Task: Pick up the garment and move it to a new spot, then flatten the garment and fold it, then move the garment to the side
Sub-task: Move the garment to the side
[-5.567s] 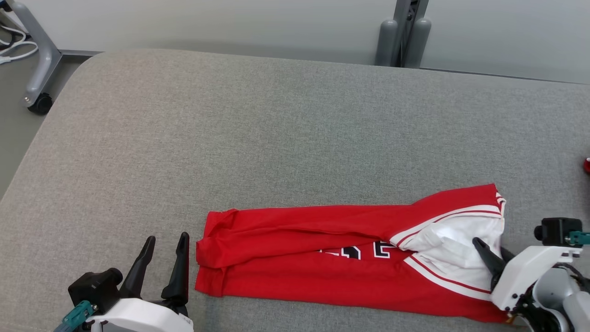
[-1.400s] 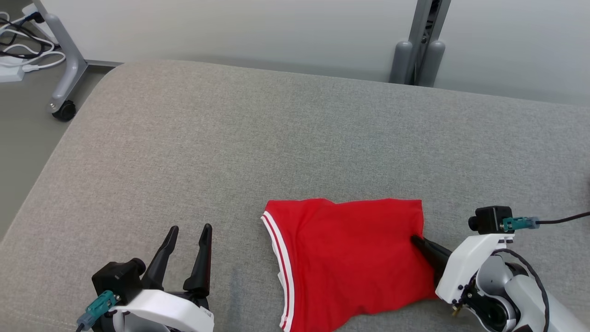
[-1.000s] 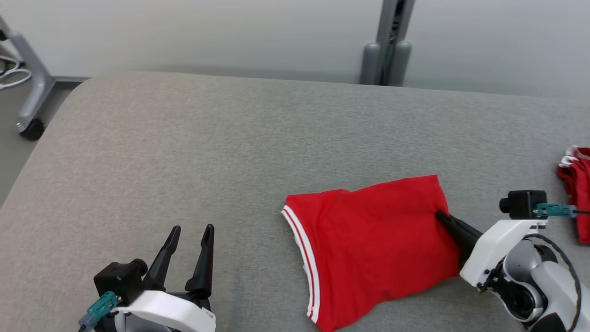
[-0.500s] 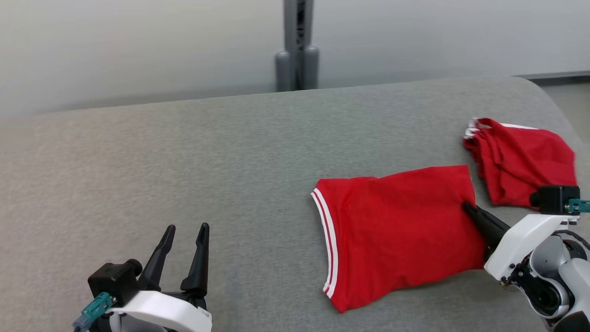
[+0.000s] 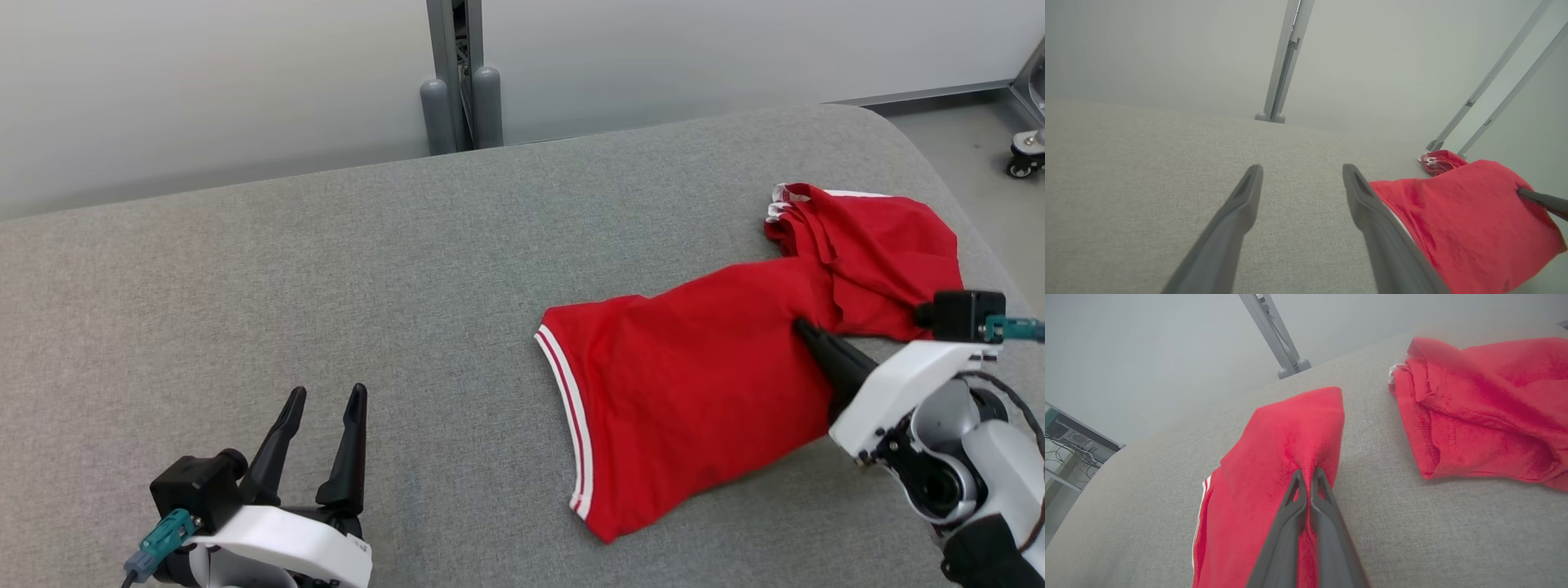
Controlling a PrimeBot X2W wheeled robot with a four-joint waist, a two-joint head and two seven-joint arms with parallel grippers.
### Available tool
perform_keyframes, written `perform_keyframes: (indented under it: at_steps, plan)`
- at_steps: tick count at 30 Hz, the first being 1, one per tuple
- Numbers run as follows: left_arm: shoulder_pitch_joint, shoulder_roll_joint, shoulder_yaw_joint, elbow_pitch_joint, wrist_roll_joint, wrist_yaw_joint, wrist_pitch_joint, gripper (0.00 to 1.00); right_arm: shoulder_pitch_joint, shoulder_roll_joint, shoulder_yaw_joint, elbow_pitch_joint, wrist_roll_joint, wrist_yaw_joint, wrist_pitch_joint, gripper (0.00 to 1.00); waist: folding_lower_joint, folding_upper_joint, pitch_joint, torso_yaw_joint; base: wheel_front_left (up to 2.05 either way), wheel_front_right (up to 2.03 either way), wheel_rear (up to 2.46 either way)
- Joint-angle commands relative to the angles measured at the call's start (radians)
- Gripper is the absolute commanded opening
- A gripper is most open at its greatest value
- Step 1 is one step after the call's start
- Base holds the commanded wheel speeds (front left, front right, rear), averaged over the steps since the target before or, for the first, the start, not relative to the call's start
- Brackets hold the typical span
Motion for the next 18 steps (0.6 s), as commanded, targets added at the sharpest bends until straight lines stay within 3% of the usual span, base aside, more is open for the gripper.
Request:
perform_keyframes:
  at_steps: [1, 11, 18]
  plan:
    - [-0.013, 0.006, 0.005, 0.0, 0.004, 0.004, -0.001, 1.0, -0.035, 0.009, -0.012, 0.012, -0.014, 0.0, 0.001, 0.0, 0.0, 0.0, 0.0, 0.002, 0.0, 0.0, 0.0]
    - [-0.008, 0.008, 0.017, 0.002, -0.006, 0.01, -0.008, 1.0, -0.216, 0.039, -0.063, 0.083, -0.068, 0.0, 0.045, 0.0, 0.0, 0.0, 0.001, -0.009, 0.0, 0.0, 0.0]
    - [-0.017, 0.009, 0.02, -0.006, -0.004, 0.008, -0.013, 1.0, -0.3, -0.021, -0.107, 0.11, -0.101, 0.0, 0.093, 0.0, 0.0, 0.0, 0.012, -0.014, 0.0, 0.0, 0.0]
